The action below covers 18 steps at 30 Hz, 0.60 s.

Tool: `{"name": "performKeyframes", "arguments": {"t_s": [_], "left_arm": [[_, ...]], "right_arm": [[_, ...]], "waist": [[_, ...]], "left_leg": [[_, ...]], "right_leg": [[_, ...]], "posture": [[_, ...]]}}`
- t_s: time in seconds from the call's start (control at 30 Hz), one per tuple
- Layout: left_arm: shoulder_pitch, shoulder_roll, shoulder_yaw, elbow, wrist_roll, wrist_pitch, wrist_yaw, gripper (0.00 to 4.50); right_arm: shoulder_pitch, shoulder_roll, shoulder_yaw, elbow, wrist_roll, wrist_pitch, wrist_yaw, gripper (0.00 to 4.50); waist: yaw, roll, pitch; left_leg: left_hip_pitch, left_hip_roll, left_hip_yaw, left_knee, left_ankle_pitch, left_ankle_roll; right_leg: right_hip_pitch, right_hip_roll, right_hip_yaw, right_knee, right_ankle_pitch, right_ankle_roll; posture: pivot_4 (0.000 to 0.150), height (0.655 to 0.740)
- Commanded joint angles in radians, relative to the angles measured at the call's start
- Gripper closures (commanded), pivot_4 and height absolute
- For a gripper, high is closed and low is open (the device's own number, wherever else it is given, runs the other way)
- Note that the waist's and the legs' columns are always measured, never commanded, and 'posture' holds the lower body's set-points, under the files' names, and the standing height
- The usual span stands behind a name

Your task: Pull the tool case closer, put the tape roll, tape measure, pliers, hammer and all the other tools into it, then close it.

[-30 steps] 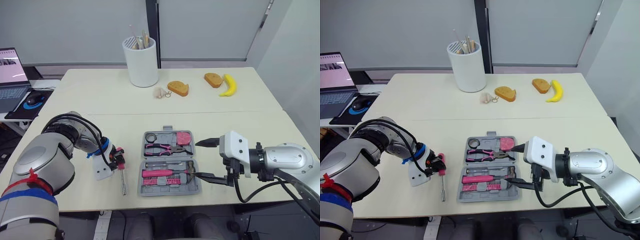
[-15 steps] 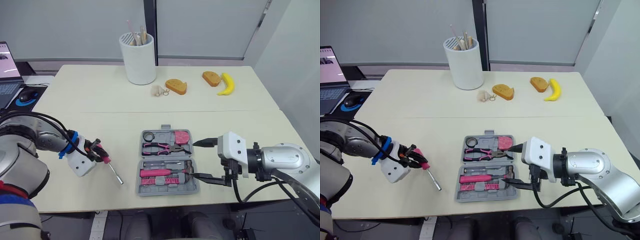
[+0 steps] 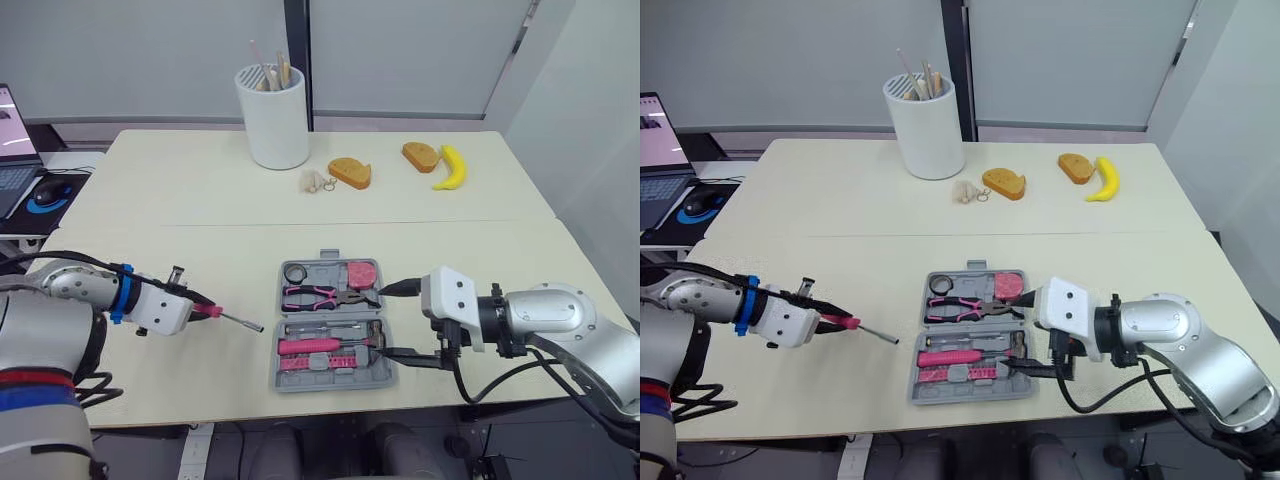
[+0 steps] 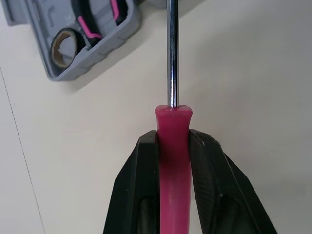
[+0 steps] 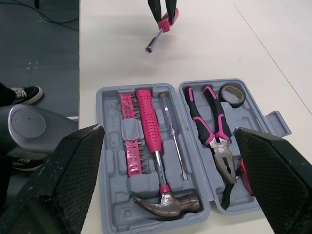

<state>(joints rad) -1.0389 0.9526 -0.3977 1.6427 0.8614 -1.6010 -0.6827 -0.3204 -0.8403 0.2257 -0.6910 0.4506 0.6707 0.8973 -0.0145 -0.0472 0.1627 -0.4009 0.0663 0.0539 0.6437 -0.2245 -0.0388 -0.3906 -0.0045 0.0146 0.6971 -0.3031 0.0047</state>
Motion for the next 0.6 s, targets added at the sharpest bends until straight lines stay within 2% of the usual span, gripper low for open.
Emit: {"name": "performKeyframes", "arguments": {"t_s": [0.03,0.23,0.4,0.5,0.6], "left_arm": [[0.095,0.064,-0.012,-0.272,-0.139,-0.013,-0.041,3.97],[0.201,0.132,-0.071,-0.597,-0.347,0.117,-0.171,3.97],[0.260,0.160,-0.100,-0.757,-0.512,0.253,-0.280,3.97],[0.333,0.169,-0.079,-0.850,-0.667,0.413,-0.370,3.97],[0.451,0.195,-0.024,-0.992,-0.845,0.671,-0.471,3.97]], "right_arm": [[-0.022,0.008,0.002,-0.001,-0.012,-0.029,0.017,0.00],[-0.034,0.017,0.010,0.008,-0.014,-0.028,0.029,0.00],[-0.037,0.021,0.011,0.006,-0.014,-0.020,0.028,0.00],[-0.035,0.024,0.009,0.000,-0.011,-0.014,0.022,0.00],[-0.032,0.025,0.007,-0.008,-0.010,-0.011,0.016,0.00]], "waist": [[-0.006,-0.001,0.000],[-0.010,-0.002,0.000],[-0.011,-0.002,0.000],[-0.013,-0.001,0.000],[-0.017,-0.001,0.001]], "left_leg": [[0.000,0.001,0.000,0.000,0.000,0.000],[-0.001,0.001,-0.002,0.001,0.000,0.000],[-0.001,0.000,-0.002,0.001,0.000,0.000],[-0.001,0.000,-0.002,0.001,0.000,0.000],[0.000,0.001,-0.002,0.001,0.000,0.000]], "right_leg": [[0.000,-0.001,0.000,0.000,0.000,0.000],[0.000,-0.002,0.000,0.000,0.000,0.000],[0.000,-0.002,0.000,0.000,0.000,0.000],[0.000,-0.002,0.000,0.000,0.000,0.000],[0.000,-0.002,0.000,0.001,0.000,-0.001]], "posture": [[0.150,0.7337],[0.150,0.7337],[0.150,0.7337],[0.150,0.7337],[0.150,0.7337]]}}
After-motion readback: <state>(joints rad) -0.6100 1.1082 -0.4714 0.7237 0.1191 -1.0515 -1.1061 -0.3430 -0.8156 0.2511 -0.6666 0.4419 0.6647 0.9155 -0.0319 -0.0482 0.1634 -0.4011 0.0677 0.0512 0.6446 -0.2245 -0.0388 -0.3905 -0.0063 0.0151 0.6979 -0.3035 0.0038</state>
